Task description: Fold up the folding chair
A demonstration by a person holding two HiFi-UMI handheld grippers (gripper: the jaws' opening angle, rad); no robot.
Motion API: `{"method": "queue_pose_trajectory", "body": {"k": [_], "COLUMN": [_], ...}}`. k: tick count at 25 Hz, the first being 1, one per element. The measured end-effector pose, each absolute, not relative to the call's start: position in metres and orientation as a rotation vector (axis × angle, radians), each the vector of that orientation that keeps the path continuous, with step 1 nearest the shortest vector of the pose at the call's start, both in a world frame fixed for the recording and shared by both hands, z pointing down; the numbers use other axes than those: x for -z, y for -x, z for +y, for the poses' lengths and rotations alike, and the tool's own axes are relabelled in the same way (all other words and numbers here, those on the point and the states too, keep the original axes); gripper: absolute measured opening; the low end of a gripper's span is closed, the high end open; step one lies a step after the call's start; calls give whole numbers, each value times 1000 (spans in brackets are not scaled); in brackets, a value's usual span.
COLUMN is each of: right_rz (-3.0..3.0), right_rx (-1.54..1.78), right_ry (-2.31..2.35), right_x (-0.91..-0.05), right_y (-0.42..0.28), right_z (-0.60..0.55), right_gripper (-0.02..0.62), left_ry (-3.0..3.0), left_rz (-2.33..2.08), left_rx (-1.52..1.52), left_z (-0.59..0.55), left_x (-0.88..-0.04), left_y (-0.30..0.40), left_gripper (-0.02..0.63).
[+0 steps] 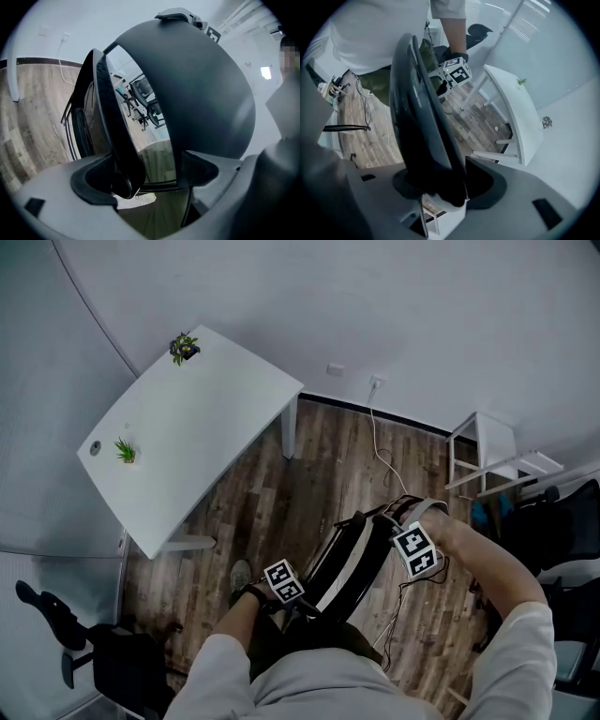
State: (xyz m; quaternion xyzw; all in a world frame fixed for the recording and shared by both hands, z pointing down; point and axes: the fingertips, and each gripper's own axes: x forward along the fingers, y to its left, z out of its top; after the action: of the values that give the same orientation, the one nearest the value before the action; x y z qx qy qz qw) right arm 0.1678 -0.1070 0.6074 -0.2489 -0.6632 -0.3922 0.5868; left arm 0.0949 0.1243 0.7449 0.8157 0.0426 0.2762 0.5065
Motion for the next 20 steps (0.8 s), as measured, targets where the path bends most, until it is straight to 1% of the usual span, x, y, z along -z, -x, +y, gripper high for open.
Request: {"method": "queue_pose_trajectory", "body": {"k": [2,7,11,15,20], "right_rz": [-1536,-1474,-1465,-1465,-1479], "right_rx": [984,1124,1129,1125,1128], "right_ry": [599,652,676,679,659], "right_x": [-610,-617,-617,-619,-619], "right_y": [-164,-156,-154,-158,-169], "right_z": [-109,-112,-116,-113,-110], "right_gripper": [201,181,172,166,164], "left_ry": [-1966,-1962,-1962,-1952,-1972], "left_rz": [80,-6,-58,-145,-195], "left_rx": [-668,-641,-633,-552,-546], "left_z": [123,117,109,109,121], "left_x": [-746,-744,-742,-736,-723], "left_y": [-92,-79,-73,-63,-35], "left_gripper": [442,440,441,440,440]}}
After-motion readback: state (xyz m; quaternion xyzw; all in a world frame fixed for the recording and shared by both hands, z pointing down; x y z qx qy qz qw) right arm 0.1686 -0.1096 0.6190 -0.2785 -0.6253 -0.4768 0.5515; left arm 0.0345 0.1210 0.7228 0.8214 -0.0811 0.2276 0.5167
